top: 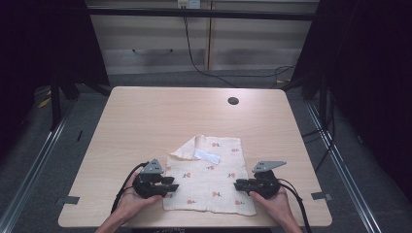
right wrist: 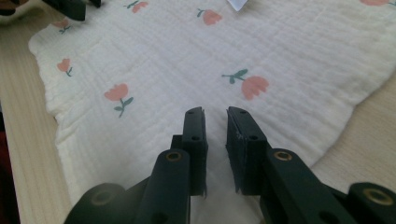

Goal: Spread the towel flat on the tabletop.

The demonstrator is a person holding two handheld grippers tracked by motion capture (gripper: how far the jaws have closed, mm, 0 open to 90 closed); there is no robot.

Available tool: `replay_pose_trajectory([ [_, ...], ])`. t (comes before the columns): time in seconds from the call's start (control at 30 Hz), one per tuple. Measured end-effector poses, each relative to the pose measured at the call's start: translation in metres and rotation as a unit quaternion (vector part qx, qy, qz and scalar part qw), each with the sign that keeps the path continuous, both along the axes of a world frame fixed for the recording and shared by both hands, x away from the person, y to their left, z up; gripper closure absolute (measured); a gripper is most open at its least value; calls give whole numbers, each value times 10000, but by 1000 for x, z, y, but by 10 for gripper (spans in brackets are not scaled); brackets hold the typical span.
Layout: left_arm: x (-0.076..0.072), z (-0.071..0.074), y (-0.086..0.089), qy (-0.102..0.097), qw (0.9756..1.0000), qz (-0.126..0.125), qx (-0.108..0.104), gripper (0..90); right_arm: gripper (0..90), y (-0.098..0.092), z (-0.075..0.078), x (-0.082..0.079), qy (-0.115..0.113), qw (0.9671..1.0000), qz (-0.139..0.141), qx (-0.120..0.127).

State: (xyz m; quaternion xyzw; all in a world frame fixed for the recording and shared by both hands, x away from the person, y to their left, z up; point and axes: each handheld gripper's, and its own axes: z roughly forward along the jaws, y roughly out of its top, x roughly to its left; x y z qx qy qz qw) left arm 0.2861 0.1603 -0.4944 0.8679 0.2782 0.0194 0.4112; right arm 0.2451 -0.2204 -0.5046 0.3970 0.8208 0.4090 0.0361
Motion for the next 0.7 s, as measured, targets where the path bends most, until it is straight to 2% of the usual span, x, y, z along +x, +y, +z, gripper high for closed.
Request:
replay_pose_trajectory([
  [0.07, 12, 12, -4, -103, 9997, 132, -180, 626, 778, 1, 0, 0, -9, 10000, 8, -1],
  [0.17, 31, 24, -13, -203, 9994, 147, -229, 626, 779, 2, 0, 1, 2, 10000, 19, -19],
  [0.23, 45, 28, -20, -257, 9991, 261, -235, 613, 779, 2, 0, 1, -3, 10000, 31, -18],
  [0.27, 54, 29, -25, -234, 9992, 213, -234, 599, 779, 2, 0, 1, -5, 10000, 27, -11],
  [0.37, 69, 21, -38, -92, 9998, 152, -64, 566, 779, 2, 0, 2, -56, 10000, 59, -15],
  [0.43, 78, 10, -44, -7, 9997, 257, -33, 564, 779, 2, 0, 1, -15, 10000, 39, -14],
  [0.5, 81, 3, -47, 59, 9995, 302, -54, 564, 780, 2, 0, 1, -14, 10000, 30, -7],
  [0.6, 86, -5, -53, 23, 9991, 415, 119, 564, 780, 2, 0, 1, -45, 10000, 38, 4],
  [0.63, 87, -7, -55, -24, 9983, 544, 191, 563, 780, 2, -1, 1, -48, 10000, 38, 7],
  [0.67, 87, -7, -55, -24, 9983, 544, 191, 564, 780, 2, -1, 1, -48, 10000, 38, 7],
  [0.7, 89, -8, -57, 61, 9984, 550, 102, 563, 779, 2, -1, 1, -60, 10000, 45, -5],
])
